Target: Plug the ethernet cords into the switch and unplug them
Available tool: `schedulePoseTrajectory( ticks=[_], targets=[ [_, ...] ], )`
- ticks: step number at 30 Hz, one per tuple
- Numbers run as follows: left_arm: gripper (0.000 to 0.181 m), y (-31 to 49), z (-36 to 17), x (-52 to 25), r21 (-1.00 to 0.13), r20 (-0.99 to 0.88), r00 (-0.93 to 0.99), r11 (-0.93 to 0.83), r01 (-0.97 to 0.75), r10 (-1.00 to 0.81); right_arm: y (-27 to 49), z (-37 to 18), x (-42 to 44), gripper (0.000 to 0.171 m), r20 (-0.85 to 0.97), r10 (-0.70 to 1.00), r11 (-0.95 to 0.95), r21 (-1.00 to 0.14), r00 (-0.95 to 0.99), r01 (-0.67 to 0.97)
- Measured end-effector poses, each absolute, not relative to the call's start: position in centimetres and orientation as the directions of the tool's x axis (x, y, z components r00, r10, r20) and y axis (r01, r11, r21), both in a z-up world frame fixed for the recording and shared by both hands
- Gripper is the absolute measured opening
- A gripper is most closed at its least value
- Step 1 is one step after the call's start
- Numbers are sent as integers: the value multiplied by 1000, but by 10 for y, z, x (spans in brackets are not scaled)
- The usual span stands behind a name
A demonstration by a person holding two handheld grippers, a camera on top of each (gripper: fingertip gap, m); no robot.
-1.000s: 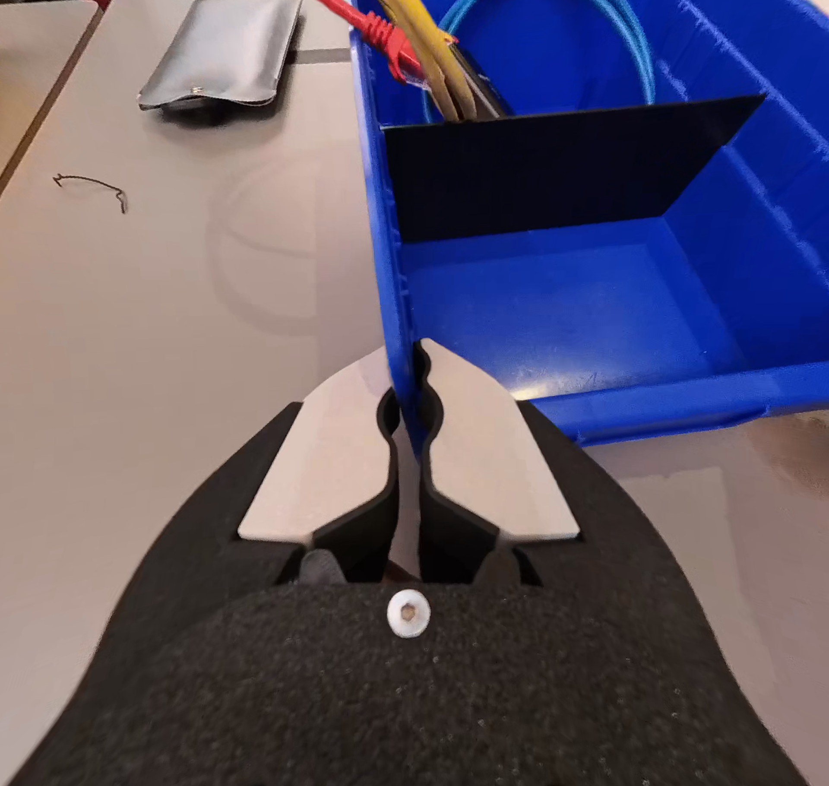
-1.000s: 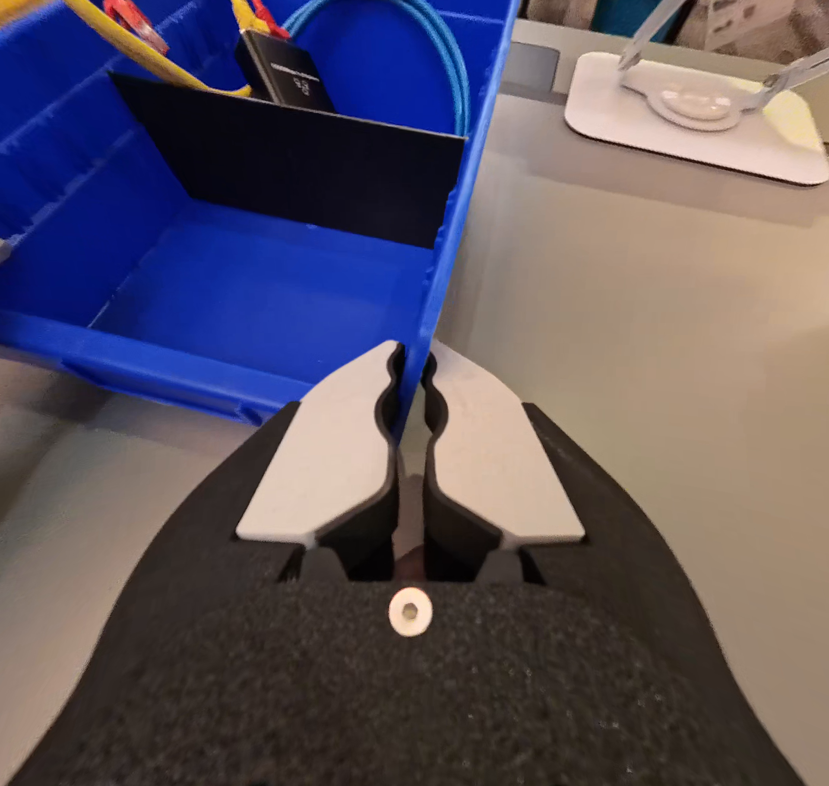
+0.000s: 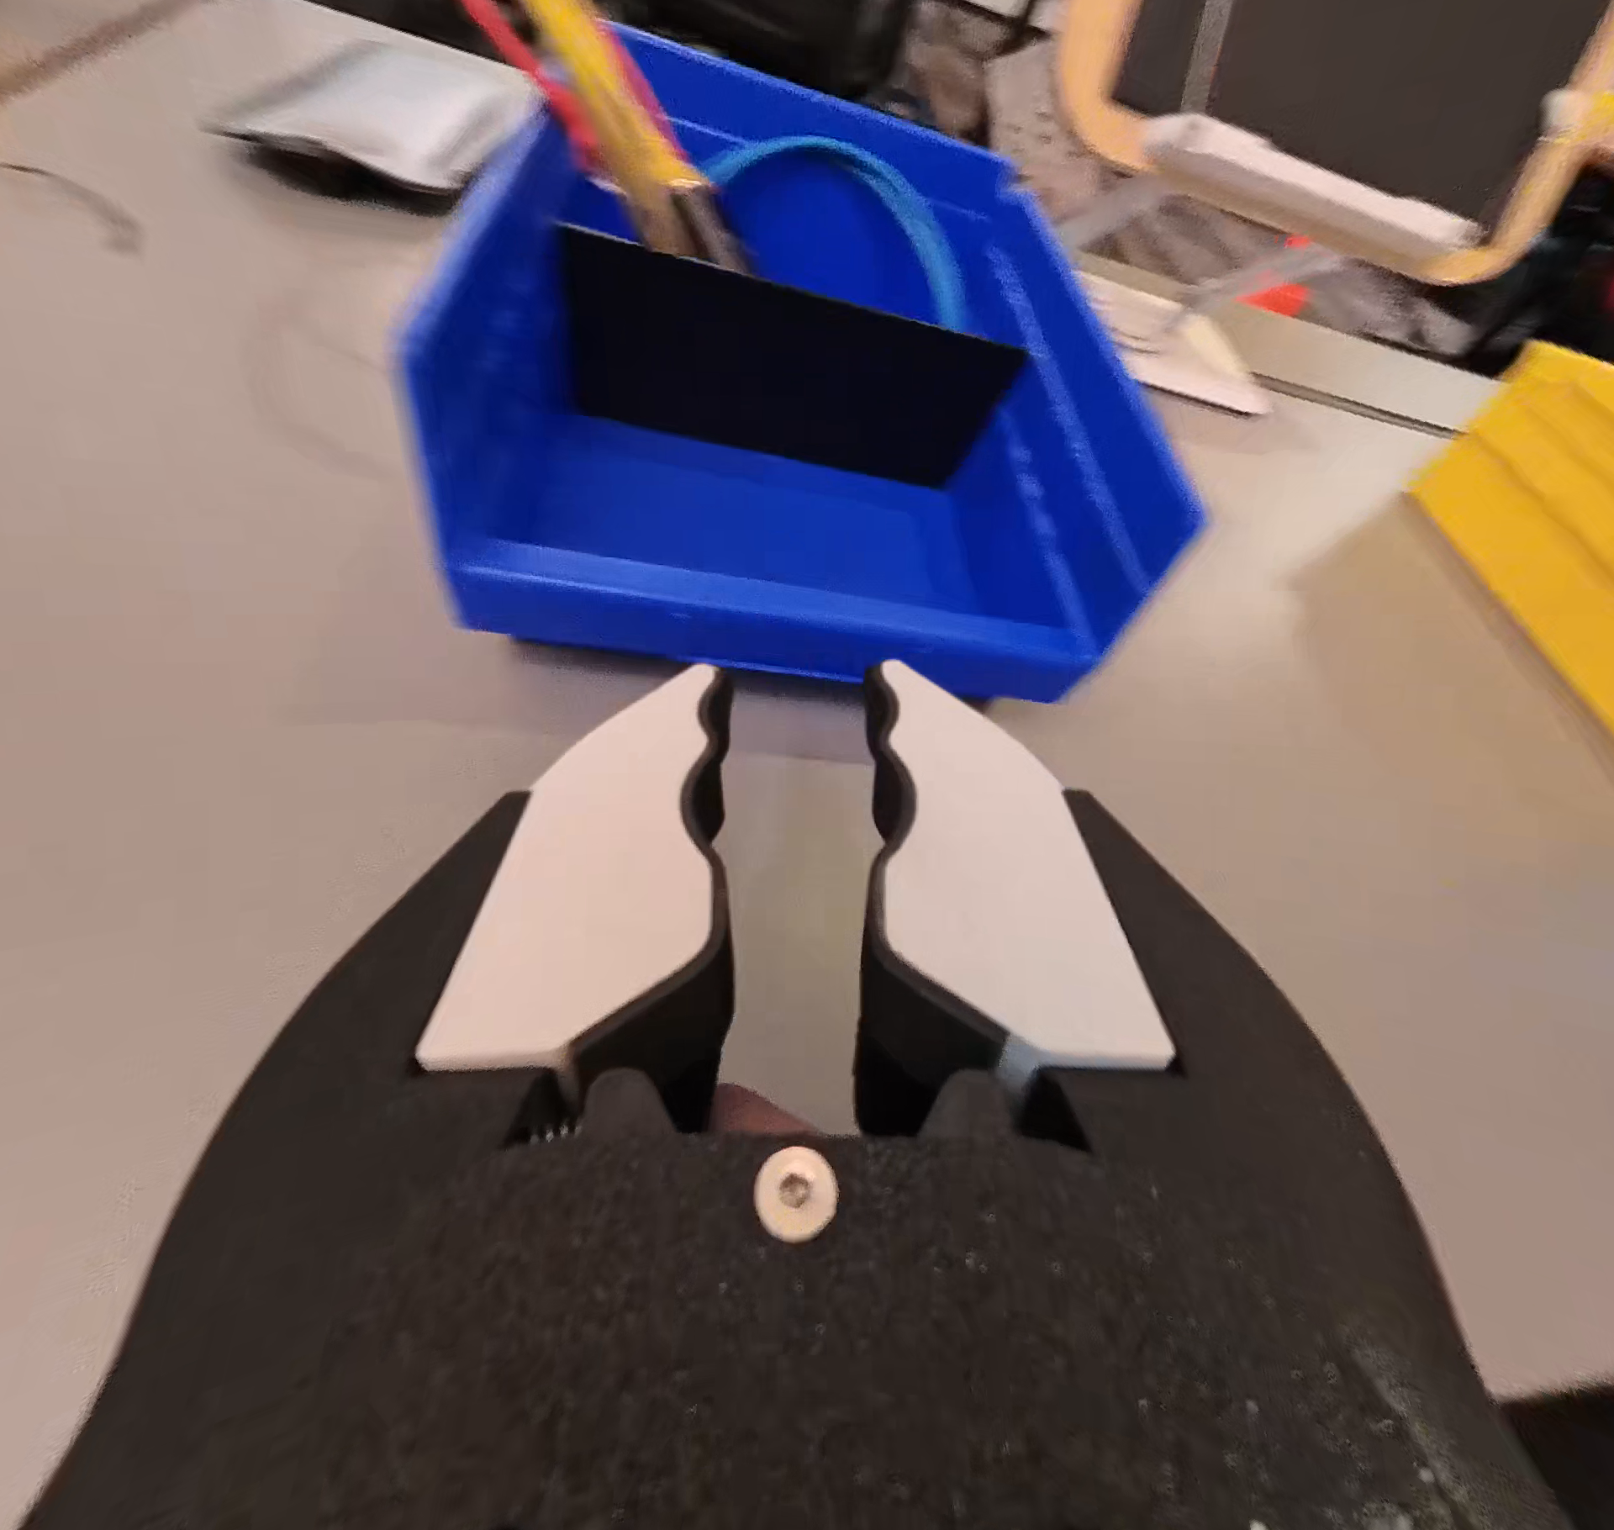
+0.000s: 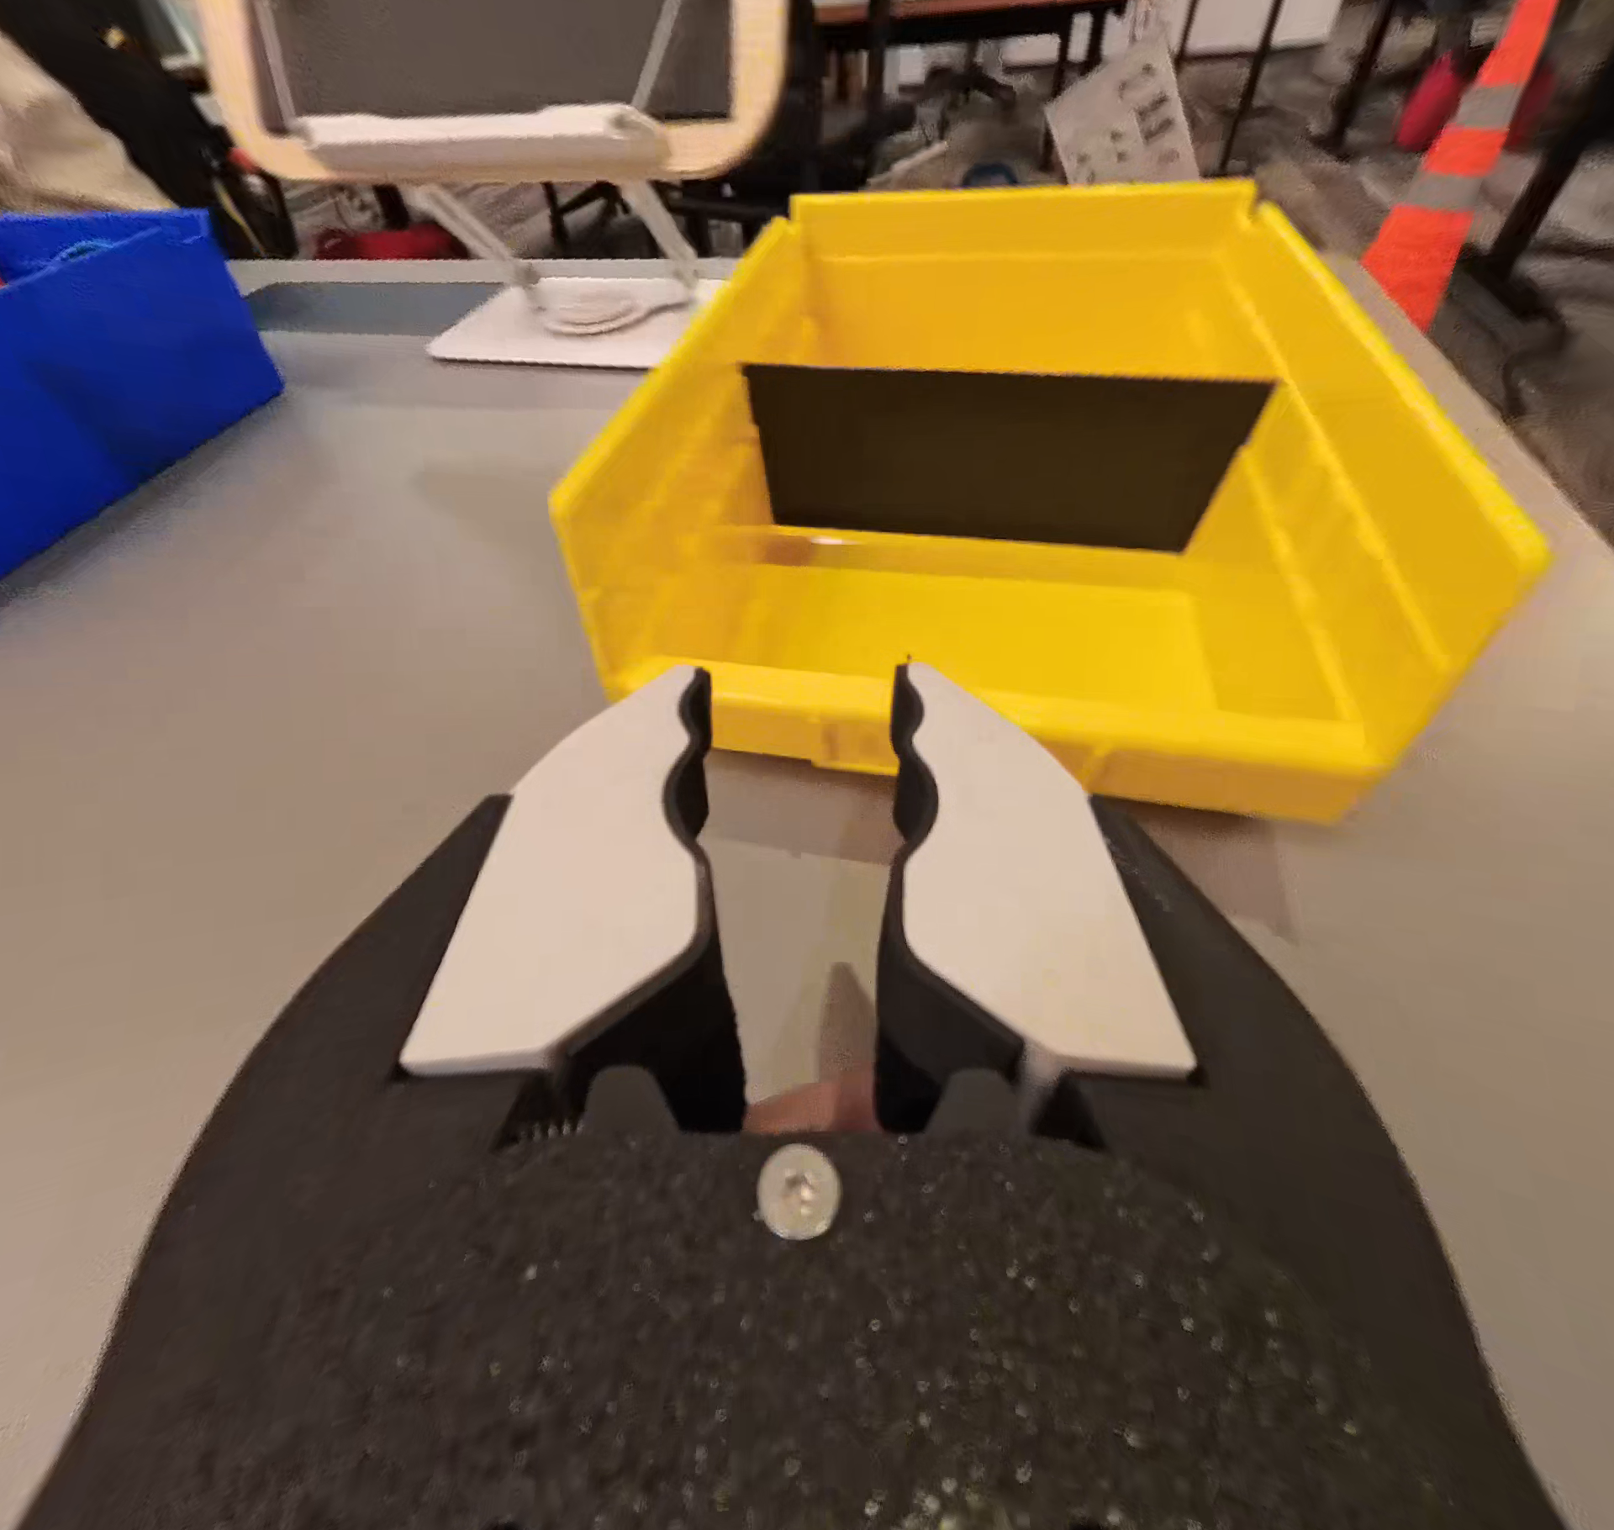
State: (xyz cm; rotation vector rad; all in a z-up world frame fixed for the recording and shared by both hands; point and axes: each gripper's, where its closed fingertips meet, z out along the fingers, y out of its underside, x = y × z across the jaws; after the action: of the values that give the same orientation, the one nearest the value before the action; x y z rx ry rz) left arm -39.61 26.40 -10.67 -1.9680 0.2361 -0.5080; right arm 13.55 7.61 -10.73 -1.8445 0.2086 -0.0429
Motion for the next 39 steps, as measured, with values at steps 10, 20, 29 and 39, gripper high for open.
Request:
schedulePoseTrajectory(
  ticks=[10, 20, 29, 39],
  targets=[
    [29, 243, -116, -338, -902, 176, 782, -416, -115, -598, 63, -123, 176, 32, -232, -288, -261, -914, 929, -310],
    [28, 249, -122, -338, -883, 218, 772, -458, -105, -597, 53, -127, 186, 31, -282, -321, -240, -899, 904, -365],
    [28, 247, -126, -341, -872, 211, 780, -474, -122, -590, 57, -130, 178, 31, -227, -312, -278, -907, 922, -317],
    [28, 242, -116, -337, -898, 170, 757, -415, -144, -631, 72, -112, 116, 31, -169, -147, -287, -936, 975, -206]
  ],
)
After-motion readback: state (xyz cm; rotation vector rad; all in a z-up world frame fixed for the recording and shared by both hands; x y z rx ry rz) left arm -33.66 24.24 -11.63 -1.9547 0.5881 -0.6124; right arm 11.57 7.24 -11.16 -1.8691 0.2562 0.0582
